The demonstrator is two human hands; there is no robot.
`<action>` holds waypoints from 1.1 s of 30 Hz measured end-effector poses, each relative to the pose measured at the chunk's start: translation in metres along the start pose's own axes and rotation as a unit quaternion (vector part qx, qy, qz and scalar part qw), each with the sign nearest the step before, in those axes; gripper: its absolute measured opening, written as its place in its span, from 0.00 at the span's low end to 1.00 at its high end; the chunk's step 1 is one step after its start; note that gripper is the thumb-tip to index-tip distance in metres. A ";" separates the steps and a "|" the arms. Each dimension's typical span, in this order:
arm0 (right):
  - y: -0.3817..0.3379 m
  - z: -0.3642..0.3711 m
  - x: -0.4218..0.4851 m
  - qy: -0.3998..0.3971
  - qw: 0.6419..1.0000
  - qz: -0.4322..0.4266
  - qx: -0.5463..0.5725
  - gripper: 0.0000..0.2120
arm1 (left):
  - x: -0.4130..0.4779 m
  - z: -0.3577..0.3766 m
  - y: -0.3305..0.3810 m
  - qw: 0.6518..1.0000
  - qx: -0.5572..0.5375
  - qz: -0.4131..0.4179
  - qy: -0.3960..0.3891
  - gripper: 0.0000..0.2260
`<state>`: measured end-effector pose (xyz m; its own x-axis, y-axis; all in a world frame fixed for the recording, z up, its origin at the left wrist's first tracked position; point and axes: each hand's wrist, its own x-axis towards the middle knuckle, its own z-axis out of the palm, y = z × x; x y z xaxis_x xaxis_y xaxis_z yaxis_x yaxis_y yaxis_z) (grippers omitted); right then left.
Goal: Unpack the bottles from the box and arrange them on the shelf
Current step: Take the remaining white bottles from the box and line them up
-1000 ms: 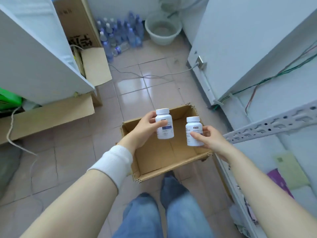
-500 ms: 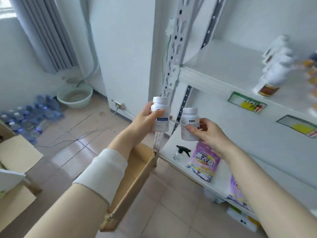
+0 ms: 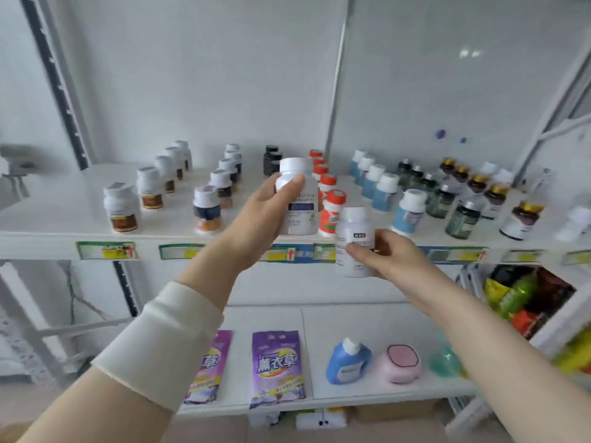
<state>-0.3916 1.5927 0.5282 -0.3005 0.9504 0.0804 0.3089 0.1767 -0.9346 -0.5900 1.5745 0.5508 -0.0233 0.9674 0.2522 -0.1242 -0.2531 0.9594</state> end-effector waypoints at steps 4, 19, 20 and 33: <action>0.018 -0.104 -0.010 0.075 0.997 0.015 0.010 0.06 | 0.047 0.104 -0.009 0.998 0.016 -0.002 -0.058 0.20; 0.096 -0.371 0.062 0.207 0.977 0.038 0.023 0.29 | 0.243 0.349 -0.071 0.977 0.001 -0.036 -0.209 0.20; 0.098 -0.386 0.074 0.206 0.977 0.038 0.032 0.21 | 0.258 0.360 -0.073 0.975 0.006 -0.039 -0.219 0.18; 0.158 -0.552 0.205 0.171 0.985 0.036 0.000 0.18 | 0.433 0.480 -0.110 0.963 0.184 -0.013 -0.196 0.13</action>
<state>0.0941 1.9568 0.5884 0.0436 0.9910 0.1270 0.3187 0.1067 -0.9419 -0.1104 2.0172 0.6154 0.3610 0.9139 0.1857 0.2418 -0.2841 0.9278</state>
